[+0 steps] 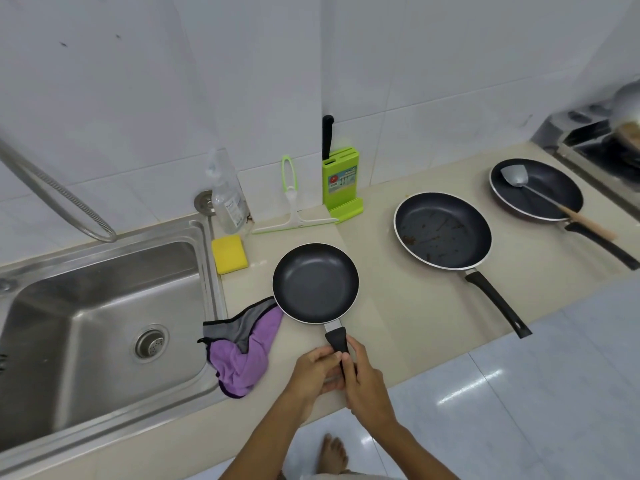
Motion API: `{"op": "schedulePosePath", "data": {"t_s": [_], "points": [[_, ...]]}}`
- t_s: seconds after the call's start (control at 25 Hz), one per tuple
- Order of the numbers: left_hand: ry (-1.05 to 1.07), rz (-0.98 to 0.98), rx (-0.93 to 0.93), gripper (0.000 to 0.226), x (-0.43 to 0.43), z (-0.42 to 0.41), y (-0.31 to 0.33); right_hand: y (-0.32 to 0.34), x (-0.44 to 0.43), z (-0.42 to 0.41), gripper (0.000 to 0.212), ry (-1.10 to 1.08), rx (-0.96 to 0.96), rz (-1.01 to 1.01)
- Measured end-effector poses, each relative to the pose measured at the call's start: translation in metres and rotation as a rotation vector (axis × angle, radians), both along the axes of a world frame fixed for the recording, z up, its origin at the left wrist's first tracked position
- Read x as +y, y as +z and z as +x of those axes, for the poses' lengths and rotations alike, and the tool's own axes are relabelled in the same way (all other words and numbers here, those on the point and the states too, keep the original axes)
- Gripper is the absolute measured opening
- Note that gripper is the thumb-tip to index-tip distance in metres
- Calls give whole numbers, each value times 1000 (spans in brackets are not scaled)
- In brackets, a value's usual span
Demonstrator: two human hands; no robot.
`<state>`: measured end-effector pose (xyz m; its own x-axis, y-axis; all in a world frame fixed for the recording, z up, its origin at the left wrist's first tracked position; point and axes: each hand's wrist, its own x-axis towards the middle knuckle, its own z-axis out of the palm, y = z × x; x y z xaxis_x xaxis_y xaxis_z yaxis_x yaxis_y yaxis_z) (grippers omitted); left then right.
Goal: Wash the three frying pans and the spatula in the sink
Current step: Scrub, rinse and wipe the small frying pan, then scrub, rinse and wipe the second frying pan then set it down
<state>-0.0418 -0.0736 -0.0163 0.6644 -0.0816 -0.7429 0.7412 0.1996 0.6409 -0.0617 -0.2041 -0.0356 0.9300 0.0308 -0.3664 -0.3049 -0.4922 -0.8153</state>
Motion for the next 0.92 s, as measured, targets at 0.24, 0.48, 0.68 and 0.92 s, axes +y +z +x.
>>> {"op": "schedulePosePath", "data": {"t_s": [0.24, 0.48, 0.68, 0.92], "points": [[-269, 738, -263, 40, 7, -6, 6, 18, -25, -2, 48, 130, -63, -275], [-688, 1210, -966, 70, -36, 18, 17, 24, -137, 12, 60, 118, -308, -862], [-884, 1213, -1021, 73, -130, 84, 5, 20, -224, 75, 56, 98, -281, -990], [-1020, 646, -368, 76, -284, 167, -23, -28, -338, 163, 51, -14, -67, -775]]}}
